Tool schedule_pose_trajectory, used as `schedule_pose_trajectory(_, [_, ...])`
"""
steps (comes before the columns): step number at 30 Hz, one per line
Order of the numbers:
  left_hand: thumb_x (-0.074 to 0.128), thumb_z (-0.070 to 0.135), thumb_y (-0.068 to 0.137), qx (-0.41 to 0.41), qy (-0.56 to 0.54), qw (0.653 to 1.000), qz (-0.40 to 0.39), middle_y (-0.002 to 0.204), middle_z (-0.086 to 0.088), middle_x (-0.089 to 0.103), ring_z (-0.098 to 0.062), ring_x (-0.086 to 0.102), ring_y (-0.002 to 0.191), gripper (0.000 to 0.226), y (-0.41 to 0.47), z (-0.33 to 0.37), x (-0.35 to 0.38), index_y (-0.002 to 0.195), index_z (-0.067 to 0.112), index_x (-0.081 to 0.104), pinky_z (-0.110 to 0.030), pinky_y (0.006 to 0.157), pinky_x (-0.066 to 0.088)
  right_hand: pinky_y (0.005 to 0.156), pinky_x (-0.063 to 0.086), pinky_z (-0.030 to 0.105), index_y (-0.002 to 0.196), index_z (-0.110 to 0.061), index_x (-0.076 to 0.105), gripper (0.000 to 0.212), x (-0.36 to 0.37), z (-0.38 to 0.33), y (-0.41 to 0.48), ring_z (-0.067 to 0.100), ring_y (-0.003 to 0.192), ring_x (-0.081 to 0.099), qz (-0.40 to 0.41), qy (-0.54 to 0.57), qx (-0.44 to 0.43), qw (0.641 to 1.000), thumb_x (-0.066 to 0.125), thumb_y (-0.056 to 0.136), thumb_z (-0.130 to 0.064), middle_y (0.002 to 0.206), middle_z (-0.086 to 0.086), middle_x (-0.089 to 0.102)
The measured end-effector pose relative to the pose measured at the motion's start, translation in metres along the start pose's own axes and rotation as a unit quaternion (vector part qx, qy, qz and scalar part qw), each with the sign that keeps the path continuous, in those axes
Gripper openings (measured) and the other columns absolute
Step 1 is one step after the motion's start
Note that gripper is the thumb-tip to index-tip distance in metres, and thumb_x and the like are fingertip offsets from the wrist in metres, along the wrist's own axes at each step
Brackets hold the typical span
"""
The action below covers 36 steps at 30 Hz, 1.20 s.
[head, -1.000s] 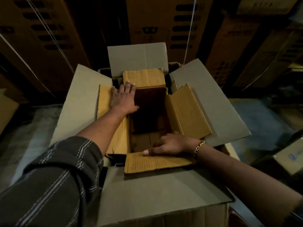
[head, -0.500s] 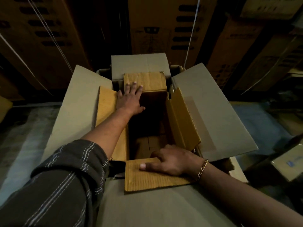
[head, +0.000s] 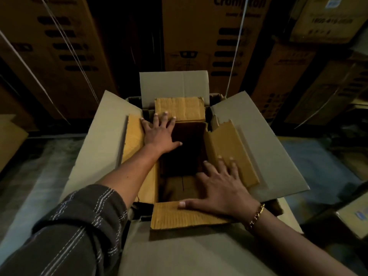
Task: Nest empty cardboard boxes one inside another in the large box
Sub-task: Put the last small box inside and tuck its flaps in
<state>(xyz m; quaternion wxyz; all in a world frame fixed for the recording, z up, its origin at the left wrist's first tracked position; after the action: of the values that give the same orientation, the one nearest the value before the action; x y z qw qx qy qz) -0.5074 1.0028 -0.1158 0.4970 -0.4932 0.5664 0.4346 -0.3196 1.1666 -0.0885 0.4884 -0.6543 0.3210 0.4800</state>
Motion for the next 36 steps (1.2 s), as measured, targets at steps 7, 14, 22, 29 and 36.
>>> schedule_pose_trajectory(7, [0.039,0.091,0.074,-0.01,-0.017,1.0,-0.012,0.168,-0.003,-0.012,-0.043,-0.004,0.151,0.11,0.0,-0.001,0.006,0.158,0.036,-0.005,-0.076,0.11,0.002,0.108,-0.023,0.068,0.157,-0.037,0.021,0.123,0.012,0.015,-0.011,0.04,0.146,-0.031,-0.012,0.009,0.014,1.0,0.015,0.056,-0.107,0.167,0.006,-0.015])
schedule_pose_trajectory(14, [0.043,0.089,0.074,-0.011,0.0,1.0,-0.016,0.167,-0.003,-0.013,-0.04,-0.007,0.152,0.111,0.005,0.002,0.008,0.158,0.035,-0.006,-0.077,0.107,-0.003,0.106,-0.028,0.066,0.155,-0.038,0.027,0.119,0.017,0.021,-0.012,0.034,0.144,-0.037,-0.006,0.009,-0.007,1.0,0.008,0.059,-0.105,0.168,0.003,-0.011])
schedule_pose_trajectory(22, [0.048,0.079,0.082,0.001,-0.002,1.0,-0.019,0.168,-0.005,-0.007,-0.036,-0.009,0.153,0.103,-0.005,0.002,-0.007,0.159,0.033,-0.002,-0.073,0.113,0.004,0.11,-0.027,0.062,0.157,-0.036,0.023,0.116,0.003,0.017,-0.017,0.034,0.149,-0.026,0.018,0.016,-0.012,1.0,0.017,0.063,-0.104,0.168,0.002,-0.01])
schedule_pose_trajectory(29, [0.045,0.076,0.086,-0.003,0.0,1.0,0.011,0.168,-0.006,-0.01,-0.036,-0.008,0.153,0.098,-0.023,0.0,-0.028,0.159,0.032,-0.003,-0.07,0.116,0.003,0.118,-0.018,0.057,0.157,-0.034,0.023,0.118,-0.019,0.008,-0.022,0.03,0.153,-0.016,0.067,-0.008,-0.035,0.997,0.015,0.063,-0.104,0.169,0.0,-0.003])
schedule_pose_trajectory(36, [0.045,0.074,0.087,-0.007,-0.01,0.999,0.032,0.168,-0.007,-0.01,-0.035,-0.008,0.153,0.096,-0.054,-0.007,-0.052,0.159,0.029,0.002,-0.07,0.115,0.0,0.121,-0.013,0.054,0.155,-0.034,0.027,0.11,-0.046,0.007,-0.038,0.027,0.154,-0.006,0.114,-0.03,-0.032,0.992,0.019,0.068,-0.101,0.168,0.0,0.009])
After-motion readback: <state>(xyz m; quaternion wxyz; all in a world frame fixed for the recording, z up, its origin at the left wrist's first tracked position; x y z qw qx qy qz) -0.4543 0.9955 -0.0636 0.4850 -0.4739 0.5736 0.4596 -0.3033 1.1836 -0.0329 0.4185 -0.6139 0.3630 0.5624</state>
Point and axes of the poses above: each hand's wrist, its own y-axis towards the middle knuckle, its own x-axis out of the palm, z = x × y, the point moved 8 cm from there along y, towards the middle knuckle
